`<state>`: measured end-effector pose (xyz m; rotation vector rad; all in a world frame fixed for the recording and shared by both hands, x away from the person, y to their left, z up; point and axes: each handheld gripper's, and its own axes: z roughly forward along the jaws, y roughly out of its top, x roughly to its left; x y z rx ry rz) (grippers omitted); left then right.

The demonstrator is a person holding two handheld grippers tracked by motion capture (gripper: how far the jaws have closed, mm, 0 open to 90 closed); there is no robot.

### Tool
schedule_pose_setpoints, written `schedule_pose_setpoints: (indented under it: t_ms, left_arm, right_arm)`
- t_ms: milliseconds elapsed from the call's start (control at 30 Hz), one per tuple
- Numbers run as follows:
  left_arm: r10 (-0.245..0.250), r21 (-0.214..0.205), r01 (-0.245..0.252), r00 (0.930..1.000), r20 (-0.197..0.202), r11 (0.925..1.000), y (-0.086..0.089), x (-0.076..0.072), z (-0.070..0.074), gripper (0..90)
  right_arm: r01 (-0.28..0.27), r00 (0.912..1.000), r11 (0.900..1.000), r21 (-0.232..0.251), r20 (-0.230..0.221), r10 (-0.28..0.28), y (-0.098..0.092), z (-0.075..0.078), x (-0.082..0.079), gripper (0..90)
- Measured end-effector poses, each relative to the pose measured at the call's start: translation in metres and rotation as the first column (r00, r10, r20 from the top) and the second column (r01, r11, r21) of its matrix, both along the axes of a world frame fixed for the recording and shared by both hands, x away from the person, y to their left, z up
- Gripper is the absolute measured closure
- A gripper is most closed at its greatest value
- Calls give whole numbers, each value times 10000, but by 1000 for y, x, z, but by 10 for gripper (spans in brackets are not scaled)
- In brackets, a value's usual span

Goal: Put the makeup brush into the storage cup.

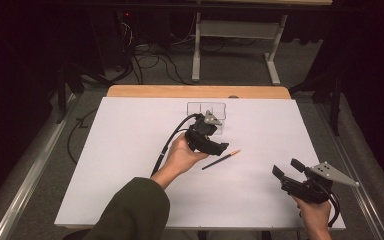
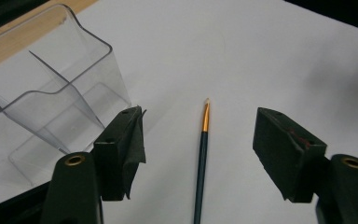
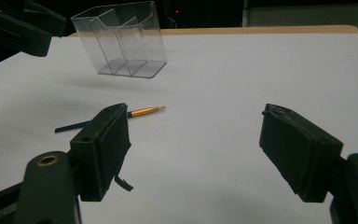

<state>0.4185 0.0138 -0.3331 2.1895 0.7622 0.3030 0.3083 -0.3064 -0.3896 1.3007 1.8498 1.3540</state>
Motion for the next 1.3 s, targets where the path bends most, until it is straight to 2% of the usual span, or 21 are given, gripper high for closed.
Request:
schedule_pose_setpoints:
  t_ms: [133, 300, 400, 433, 567, 667, 800, 900, 967, 1200, 1300]
  left_arm:
    - [-71, 160, 75, 9996, -266, 9998, -2, 2, -1, 351]
    - [-128, 677, 172, 9978, -654, 9976, -5, 6, -2, 353]
    - [-134, 782, 195, 9969, -780, 9968, -6, 7, -3, 360]
    - [-160, 961, 249, 9956, -919, 9951, -6, 9, -3, 365]
    - [-135, 1322, 276, 9942, -1064, 9908, -9, 10, -4, 368]
    - [-139, 1429, 302, 9934, -1135, 9893, -10, 10, -4, 373]
    - [-108, 1766, 359, 9899, -1413, 9836, -12, 13, -5, 384]
    - [-47, 2119, 392, 9870, -1608, 9765, -13, 16, -8, 381]
    - [13, 2154, 357, 9856, -1691, 9759, -14, 17, -9, 381]
    - [55, 2525, 442, 9812, -1928, 9666, -17, 21, -11, 390]
    - [-19, 2767, 593, 9791, -2033, 9591, -21, 22, -12, 402]
  right_arm:
    - [-22, 10000, 10000, -29, -14, 22, 0, 0, 0, 258]
    - [-1, 10000, 10000, -58, -31, 1, 0, 0, 0, 259]
    - [14, 10000, 10000, -70, -94, -14, 1, -1, 1, 259]
    - [4, 9999, 10000, -54, -103, -5, 1, -1, 1, 260]
    - [-10, 9999, 9999, -108, -113, 9, 1, -1, 1, 260]
    - [-13, 9999, 9999, -115, -120, 12, 1, -1, 1, 260]
    - [18, 9999, 9999, -135, -133, -20, 1, -1, 1, 260]
    - [36, 9999, 9999, -120, -155, -38, 1, -2, 1, 260]
    - [22, 9998, 9999, -113, -185, -24, 1, -1, 1, 260]
    - [7, 9999, 9999, -141, -162, -10, 1, -2, 2, 260]
    - [-16, 9998, 9999, -139, -184, 14, 1, -2, 1, 260]
